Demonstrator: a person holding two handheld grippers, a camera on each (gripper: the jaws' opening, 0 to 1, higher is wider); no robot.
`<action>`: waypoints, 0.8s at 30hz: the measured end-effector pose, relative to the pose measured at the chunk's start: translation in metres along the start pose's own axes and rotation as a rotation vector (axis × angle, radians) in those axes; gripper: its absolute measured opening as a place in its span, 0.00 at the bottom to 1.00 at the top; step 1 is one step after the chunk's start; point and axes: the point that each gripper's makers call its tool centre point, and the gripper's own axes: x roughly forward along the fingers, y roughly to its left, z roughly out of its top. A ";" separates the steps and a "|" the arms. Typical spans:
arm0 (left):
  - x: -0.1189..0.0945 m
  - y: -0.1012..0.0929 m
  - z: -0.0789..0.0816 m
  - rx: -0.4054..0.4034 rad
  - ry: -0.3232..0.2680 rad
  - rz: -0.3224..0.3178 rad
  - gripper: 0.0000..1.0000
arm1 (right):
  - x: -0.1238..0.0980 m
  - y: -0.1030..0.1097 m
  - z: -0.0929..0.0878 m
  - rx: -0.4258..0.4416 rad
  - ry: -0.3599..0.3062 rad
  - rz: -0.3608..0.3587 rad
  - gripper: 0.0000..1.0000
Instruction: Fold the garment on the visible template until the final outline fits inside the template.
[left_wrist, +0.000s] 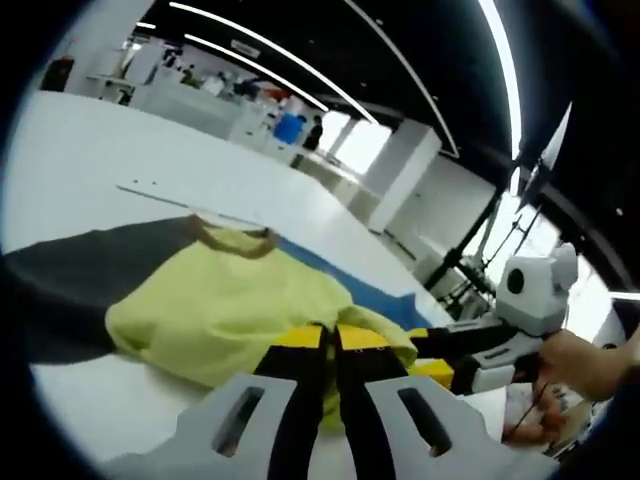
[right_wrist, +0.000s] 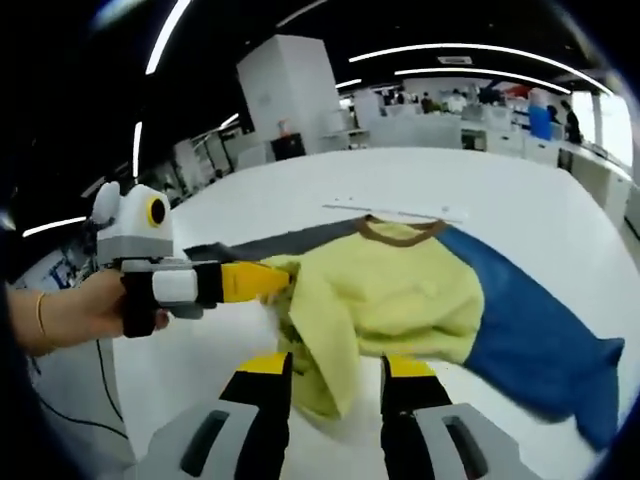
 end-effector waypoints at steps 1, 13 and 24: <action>0.000 0.000 0.000 0.001 -0.001 0.001 0.00 | 0.000 0.000 -0.003 0.007 0.004 0.000 0.30; -0.004 -0.003 0.010 -0.012 -0.023 -0.004 0.00 | 0.004 -0.001 -0.028 0.096 0.024 -0.033 0.04; -0.022 -0.010 0.026 0.006 -0.051 -0.032 0.00 | -0.010 -0.004 -0.006 0.130 -0.050 -0.036 0.00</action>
